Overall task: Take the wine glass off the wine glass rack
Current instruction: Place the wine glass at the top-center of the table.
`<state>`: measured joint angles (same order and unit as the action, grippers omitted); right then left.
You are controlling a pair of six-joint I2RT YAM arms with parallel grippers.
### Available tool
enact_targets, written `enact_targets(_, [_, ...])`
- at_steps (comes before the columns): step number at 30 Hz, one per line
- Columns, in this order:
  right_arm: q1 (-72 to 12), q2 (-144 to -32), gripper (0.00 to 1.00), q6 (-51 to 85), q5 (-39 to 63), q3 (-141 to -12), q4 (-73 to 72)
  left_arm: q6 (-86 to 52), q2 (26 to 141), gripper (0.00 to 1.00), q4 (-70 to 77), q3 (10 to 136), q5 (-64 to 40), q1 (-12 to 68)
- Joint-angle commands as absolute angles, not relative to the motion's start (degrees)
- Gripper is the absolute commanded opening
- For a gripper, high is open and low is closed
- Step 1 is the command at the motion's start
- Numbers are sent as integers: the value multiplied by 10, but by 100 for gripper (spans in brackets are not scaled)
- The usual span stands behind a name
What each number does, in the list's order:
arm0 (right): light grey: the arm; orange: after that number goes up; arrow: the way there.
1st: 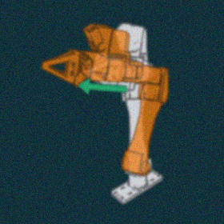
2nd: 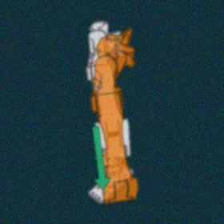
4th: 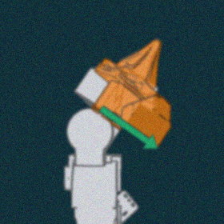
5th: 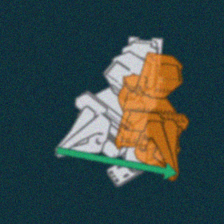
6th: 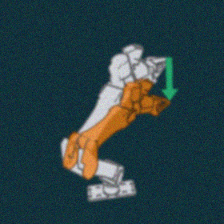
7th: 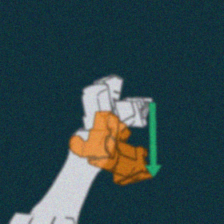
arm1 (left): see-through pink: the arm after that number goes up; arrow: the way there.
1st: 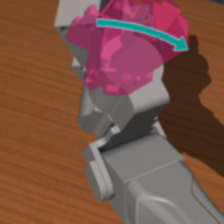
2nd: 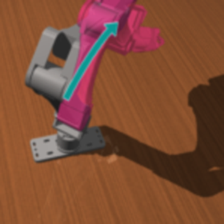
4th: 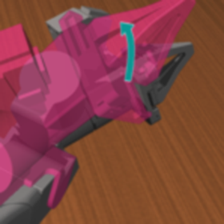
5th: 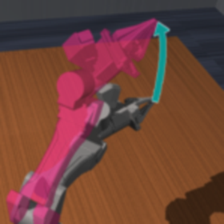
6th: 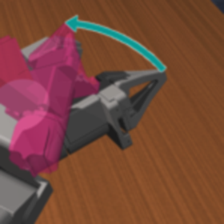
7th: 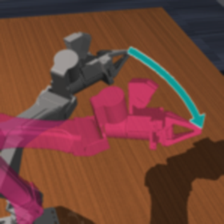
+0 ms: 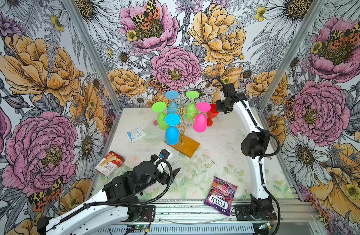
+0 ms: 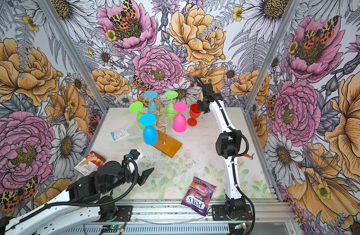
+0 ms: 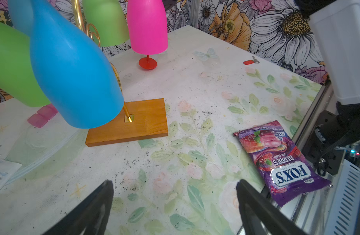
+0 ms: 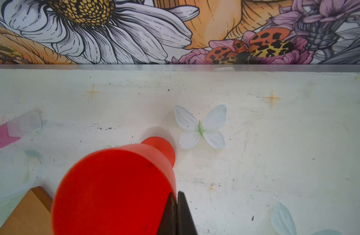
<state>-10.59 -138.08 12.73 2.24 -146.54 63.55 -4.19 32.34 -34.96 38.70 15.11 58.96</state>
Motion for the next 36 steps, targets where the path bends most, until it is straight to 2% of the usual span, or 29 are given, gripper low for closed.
enact_targets(1, [-111, -1392, 0, 125, 24, -1488, 625, -49, 321, 95, -352, 389, 140, 585])
enact_targets(27, [-115, -1402, 5, 121, 24, -1487, 625, -50, 303, 96, -353, 389, 149, 584])
enact_targets(36, [-115, -1399, 15, 121, 27, -1486, 625, -57, 304, 96, -369, 394, 178, 574])
